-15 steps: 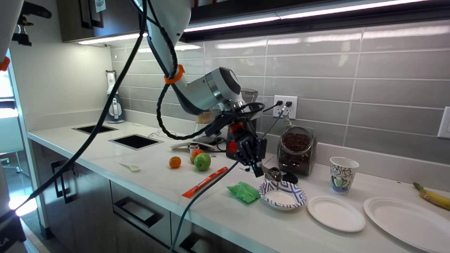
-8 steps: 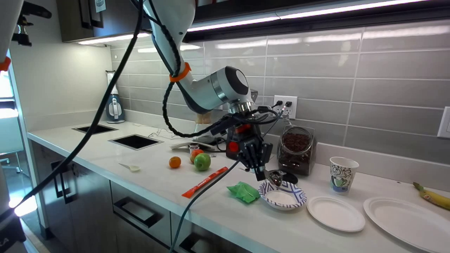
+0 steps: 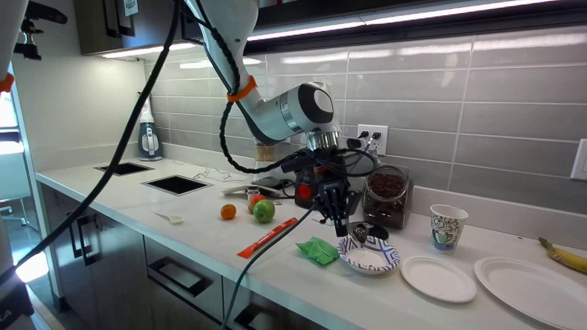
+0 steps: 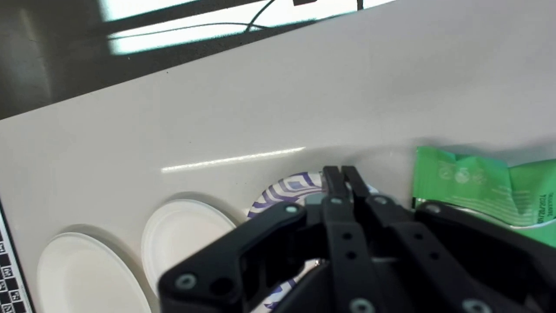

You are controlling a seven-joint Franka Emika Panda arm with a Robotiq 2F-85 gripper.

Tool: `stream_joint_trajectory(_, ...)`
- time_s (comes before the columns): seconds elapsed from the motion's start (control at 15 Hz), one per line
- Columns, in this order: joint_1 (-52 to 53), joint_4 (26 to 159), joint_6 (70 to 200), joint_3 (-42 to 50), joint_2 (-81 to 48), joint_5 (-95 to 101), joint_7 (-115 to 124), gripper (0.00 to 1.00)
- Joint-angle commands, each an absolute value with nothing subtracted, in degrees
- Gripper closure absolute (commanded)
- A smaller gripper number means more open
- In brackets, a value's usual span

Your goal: Pick up the spoon and scoop some of the contents in the jar and pour them in the bowl

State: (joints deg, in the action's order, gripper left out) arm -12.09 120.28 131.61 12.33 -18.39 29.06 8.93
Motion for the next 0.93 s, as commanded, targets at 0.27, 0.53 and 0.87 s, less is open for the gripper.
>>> stream_joint_trajectory(0.27,-14.2,122.4,134.0,13.0,-16.0,19.4,1.0,0.99)
stream_joint_trajectory(0.53,-15.4,122.5,134.6,13.1,-15.7,15.2,-1.8,0.99)
stream_joint_trajectory(0.87,-17.1,122.7,135.0,12.9,-15.6,9.6,-6.9,0.99)
